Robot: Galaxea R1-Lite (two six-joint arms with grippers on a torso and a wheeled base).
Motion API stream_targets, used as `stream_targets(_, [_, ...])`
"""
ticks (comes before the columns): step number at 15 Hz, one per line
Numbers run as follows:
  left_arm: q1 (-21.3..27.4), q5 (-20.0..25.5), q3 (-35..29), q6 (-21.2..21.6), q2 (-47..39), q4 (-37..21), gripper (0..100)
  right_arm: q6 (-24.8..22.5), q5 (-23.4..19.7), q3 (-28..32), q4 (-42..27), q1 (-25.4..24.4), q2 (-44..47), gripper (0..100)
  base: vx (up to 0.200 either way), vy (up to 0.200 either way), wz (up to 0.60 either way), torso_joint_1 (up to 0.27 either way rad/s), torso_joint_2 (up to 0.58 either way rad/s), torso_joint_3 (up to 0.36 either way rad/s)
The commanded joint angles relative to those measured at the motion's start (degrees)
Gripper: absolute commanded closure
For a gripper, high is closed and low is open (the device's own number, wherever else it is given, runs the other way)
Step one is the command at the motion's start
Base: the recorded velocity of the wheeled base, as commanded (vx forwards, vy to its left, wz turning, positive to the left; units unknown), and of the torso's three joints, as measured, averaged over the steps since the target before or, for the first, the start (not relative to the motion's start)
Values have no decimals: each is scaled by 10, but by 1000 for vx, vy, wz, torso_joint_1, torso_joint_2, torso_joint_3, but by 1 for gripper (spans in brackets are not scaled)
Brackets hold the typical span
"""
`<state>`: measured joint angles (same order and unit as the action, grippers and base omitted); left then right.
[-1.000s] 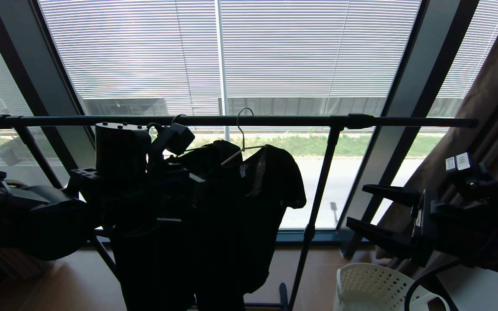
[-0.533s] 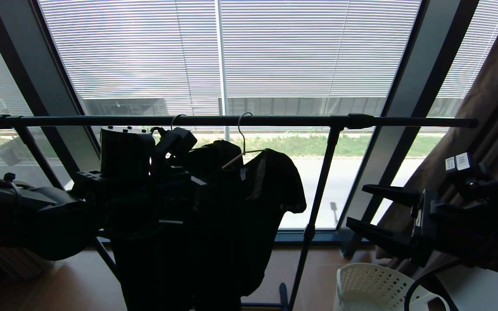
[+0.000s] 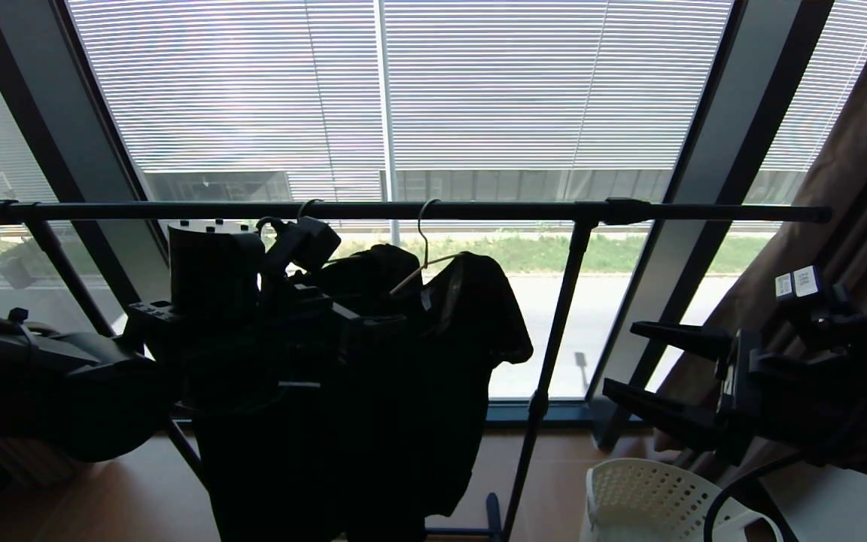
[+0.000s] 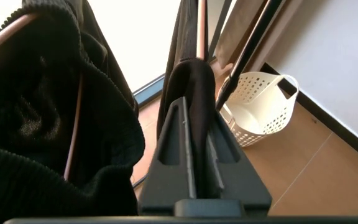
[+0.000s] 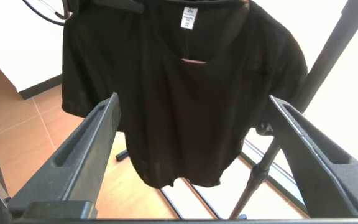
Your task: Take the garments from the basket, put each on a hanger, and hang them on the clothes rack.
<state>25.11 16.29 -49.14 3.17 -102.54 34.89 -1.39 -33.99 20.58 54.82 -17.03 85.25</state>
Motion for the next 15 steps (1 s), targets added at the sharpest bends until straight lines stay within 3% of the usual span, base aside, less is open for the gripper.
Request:
stream_targets(1, [0,0,3,-1,8,-1,0,0,0,0,1,0,-1,0,0,0,0,0,0,0])
stream_targets(5, [3,-4,27,-1,75,-6,0,0,0,-4,1,0,-19,0,0,0,0,0,0,0])
stream_targets(7, [4,-25,70,-1,141,-18,0,-1,1,-14,0,-1,-59,0,0,0,0,0,0,0])
stream_targets(9, [3,-28,127,-1,223,-33,0,-1,35,-20,-16,-1,-123,0,0,0,0,0,0,0])
stream_targets(11, [4,-47,167,-1,316,-89,0,-3,102,-18,-76,-25,-201,0,0,0,0,0,0,0])
stream_targets(12, [4,-67,185,0,388,-154,0,-3,132,-17,-141,-54,-268,0,0,0,0,0,0,0])
stream_targets(13, [4,-76,190,2,422,-184,0,-3,143,-15,-176,-63,-297,0,0,0,0,0,0,0])
stream_targets(15, [4,-93,209,3,580,-334,0,-5,205,17,-375,-85,-451,0,0,0,0,0,0,0])
